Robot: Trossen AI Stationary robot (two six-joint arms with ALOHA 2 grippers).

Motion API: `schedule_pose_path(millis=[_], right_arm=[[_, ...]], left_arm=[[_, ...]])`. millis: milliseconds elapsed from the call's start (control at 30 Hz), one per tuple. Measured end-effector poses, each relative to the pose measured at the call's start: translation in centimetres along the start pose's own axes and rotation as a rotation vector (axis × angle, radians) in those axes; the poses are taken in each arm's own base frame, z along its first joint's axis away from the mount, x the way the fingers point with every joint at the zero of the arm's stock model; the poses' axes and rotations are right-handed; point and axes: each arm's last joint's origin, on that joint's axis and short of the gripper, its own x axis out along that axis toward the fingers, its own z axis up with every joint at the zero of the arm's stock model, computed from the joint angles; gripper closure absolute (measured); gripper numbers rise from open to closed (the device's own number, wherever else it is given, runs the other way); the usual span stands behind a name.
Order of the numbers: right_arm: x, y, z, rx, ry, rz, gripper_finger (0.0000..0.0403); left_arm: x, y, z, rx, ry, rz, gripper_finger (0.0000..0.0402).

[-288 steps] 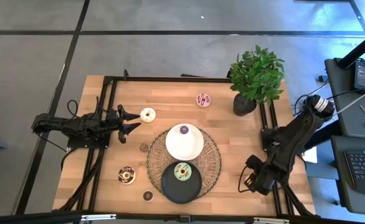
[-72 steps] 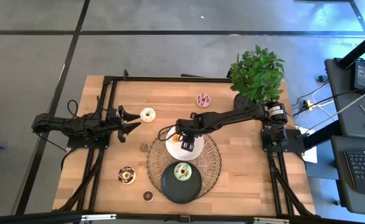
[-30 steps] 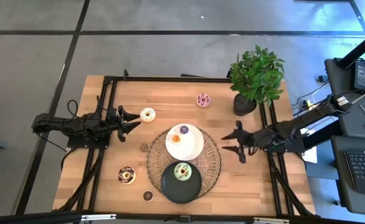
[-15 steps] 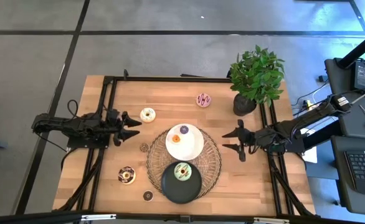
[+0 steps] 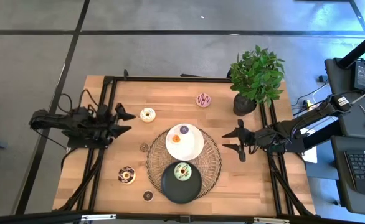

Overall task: Pick & Place donuts
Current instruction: Put the small brown doughnut on the white plate

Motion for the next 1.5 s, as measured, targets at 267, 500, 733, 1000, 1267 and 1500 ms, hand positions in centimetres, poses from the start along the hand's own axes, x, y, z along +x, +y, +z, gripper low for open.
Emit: schedule_pose_path(millis=[267,500,733,1000,1267,1500], right_arm=[[0.0,0.0,0.0,0.003,0.000,0.000,0.0214],[0.0,0.0,0.0,0.006,0.001,0.000,0.0214],[0.0,0.0,0.0,0.003,0.001,0.000,0.0214],[0.0,0.0,0.0,0.002,0.004,-0.002,0.0214],[0.0,0.0,-0.1,0.001,0.006,-0.002,0.0214],[0.2,0.0,-0.2,-0.006,0.019,-0.013,0.0214]], left_arm=[[4.0,-1.3,2.3,0.139,0.373,0.242,0.0144],[7.7,-1.8,1.5,0.180,0.798,0.380,0.0145],[9.6,-1.1,-3.2,0.123,1.149,0.441,0.0160],[9.7,0.2,-8.0,0.077,1.452,0.626,0.0187],[10.4,0.7,-10.7,0.014,1.539,0.631,0.0199],[10.5,1.2,-12.4,0.025,1.594,0.680,0.0204]])
